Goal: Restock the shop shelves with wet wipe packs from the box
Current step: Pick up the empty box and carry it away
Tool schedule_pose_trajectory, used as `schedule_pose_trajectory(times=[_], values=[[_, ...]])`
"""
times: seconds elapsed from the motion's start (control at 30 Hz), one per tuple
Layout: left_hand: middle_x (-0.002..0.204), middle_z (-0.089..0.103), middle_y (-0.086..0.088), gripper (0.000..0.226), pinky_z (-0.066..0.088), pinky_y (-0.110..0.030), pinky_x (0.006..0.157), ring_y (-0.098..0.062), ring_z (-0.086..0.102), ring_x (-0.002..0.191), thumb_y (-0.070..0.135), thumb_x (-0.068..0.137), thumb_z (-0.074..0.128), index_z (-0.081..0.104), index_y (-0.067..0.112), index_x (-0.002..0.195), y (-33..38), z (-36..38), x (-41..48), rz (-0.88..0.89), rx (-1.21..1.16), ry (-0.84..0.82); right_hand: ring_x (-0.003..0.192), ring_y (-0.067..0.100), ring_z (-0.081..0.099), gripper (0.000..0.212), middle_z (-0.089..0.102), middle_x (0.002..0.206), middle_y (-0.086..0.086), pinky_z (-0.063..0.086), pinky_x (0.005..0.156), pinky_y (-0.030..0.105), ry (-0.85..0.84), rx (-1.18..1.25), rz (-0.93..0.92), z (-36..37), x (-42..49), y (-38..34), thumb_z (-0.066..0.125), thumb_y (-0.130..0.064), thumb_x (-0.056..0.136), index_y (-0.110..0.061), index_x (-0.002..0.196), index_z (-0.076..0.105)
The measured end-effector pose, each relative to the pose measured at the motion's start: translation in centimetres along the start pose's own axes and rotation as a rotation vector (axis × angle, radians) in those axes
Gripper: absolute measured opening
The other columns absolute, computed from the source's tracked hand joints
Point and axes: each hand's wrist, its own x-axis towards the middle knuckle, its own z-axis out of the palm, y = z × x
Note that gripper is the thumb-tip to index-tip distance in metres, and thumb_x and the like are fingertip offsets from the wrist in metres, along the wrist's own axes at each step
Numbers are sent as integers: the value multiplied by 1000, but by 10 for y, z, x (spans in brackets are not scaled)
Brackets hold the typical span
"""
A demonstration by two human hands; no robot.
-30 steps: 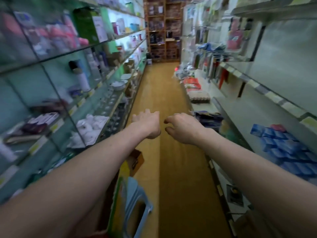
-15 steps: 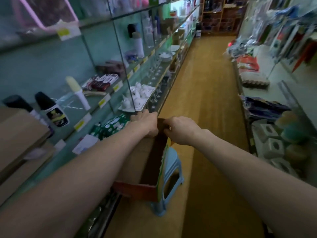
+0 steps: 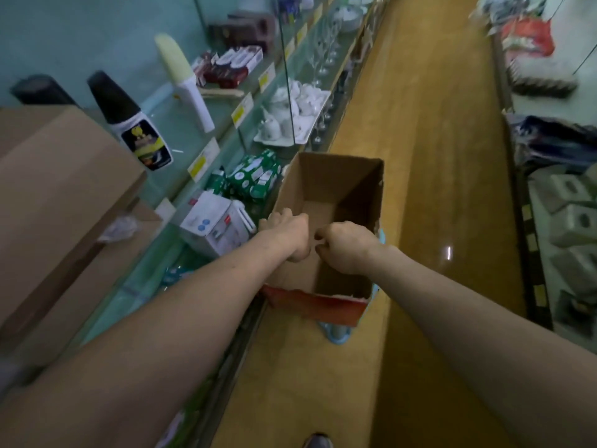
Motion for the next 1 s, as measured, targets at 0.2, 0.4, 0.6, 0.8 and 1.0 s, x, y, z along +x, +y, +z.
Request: schedule_pose_trajectory(times=[0.2, 0.4, 0.6, 0.8, 1.0], values=[[148, 30, -13, 64, 37, -46, 104, -35, 32, 136, 30, 91, 60, 30, 19, 147, -19, 53, 17, 10, -45, -71, 111, 28, 58, 36, 62, 121, 7, 48, 92, 42, -125, 21, 48, 56, 18, -13, 47, -33, 94, -21, 126, 57], [148, 33, -14, 69, 36, -48, 108, -35, 34, 136, 27, 89, 62, 29, 21, 149, -23, 96, 28, 25, -40, -135, 105, 25, 60, 41, 63, 119, 3, 51, 90, 41, -227, 23, 90, 98, 26, -14, 48, -42, 92, -23, 127, 56], [138, 49, -9, 58, 39, -46, 101, -32, 43, 128, 27, 89, 62, 43, 21, 142, -20, 124, 43, 63, -5, -168, 92, 21, 61, 28, 64, 105, 2, 53, 79, 33, -296, 12, 104, 126, 32, -11, 49, -31, 95, -19, 118, 59], [127, 57, -8, 39, 32, -45, 102, -28, 47, 122, 25, 90, 62, 56, 20, 128, -20, 139, 47, 63, 104, -177, 80, 18, 53, 19, 56, 90, 0, 41, 68, 29, -276, 24, 152, 133, 32, -7, 52, -17, 95, -18, 111, 62], [112, 62, -5, 18, 41, -38, 88, -25, 56, 107, 21, 94, 57, 61, 18, 111, -18, 110, 37, 105, 119, -29, 96, 24, 61, 21, 64, 107, 5, 44, 70, 31, -225, 4, 156, 97, 21, -4, 50, -13, 93, -17, 109, 63]])
